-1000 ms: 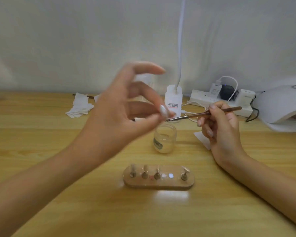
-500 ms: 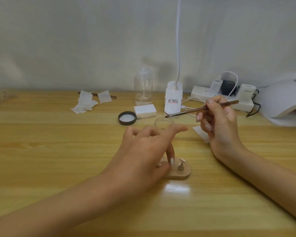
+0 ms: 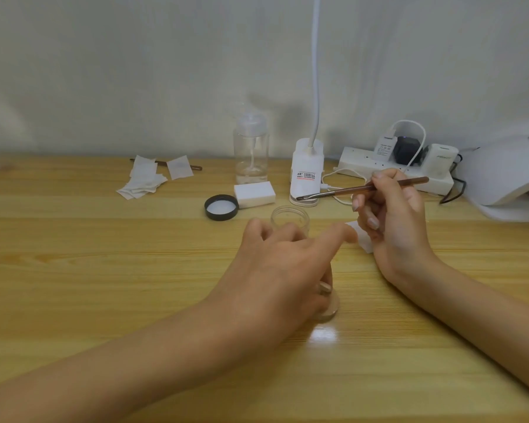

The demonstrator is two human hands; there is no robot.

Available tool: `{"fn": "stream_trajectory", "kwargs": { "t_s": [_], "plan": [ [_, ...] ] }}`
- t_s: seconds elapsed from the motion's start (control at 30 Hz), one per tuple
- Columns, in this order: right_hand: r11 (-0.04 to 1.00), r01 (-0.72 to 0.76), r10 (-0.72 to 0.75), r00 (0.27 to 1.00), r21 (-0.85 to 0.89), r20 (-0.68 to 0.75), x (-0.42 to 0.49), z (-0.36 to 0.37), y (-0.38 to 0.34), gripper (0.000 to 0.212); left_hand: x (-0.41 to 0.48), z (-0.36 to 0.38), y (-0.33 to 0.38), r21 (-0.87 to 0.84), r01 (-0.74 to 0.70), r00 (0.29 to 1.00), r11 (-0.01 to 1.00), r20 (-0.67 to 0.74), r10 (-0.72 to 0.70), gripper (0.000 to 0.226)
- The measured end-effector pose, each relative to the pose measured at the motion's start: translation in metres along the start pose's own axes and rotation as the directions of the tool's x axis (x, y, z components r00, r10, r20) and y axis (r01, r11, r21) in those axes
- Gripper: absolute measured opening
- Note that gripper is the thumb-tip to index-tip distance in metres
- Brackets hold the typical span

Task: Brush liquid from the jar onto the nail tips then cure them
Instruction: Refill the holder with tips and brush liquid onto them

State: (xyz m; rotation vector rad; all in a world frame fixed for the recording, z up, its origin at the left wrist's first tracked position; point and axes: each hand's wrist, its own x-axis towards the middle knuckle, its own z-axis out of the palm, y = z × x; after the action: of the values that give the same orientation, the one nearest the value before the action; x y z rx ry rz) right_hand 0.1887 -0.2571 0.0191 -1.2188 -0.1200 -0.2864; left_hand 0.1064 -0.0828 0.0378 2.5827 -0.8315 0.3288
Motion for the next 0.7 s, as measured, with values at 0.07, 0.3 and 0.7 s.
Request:
{"fn": "stream_trajectory", "kwargs": {
  "t_s": [0.07, 0.3, 0.7],
  "plan": [
    [1.0, -0.003, 0.003, 1.0, 0.004, 0.002, 0.0, -0.001, 0.001, 0.027, 0.0, 0.001, 0.0, 0.047, -0.052, 0.999, 0.998, 0.01, 0.051, 0.064],
    [1.0, 0.003, -0.003, 1.0, 0.014, 0.005, 0.001, 0.0, 0.002, 0.028, -0.008, 0.004, -0.001, 0.185, -0.327, 0.935, 0.927, -0.076, 0.345, 0.066],
    [0.999, -0.025, 0.025, 1.0, 0.036, 0.003, 0.001, 0.002, 0.0, 0.029, 0.02, -0.035, -0.07, -0.764, 0.035, 0.946, 0.644, -0.183, -0.267, 0.047]
  ]
}}
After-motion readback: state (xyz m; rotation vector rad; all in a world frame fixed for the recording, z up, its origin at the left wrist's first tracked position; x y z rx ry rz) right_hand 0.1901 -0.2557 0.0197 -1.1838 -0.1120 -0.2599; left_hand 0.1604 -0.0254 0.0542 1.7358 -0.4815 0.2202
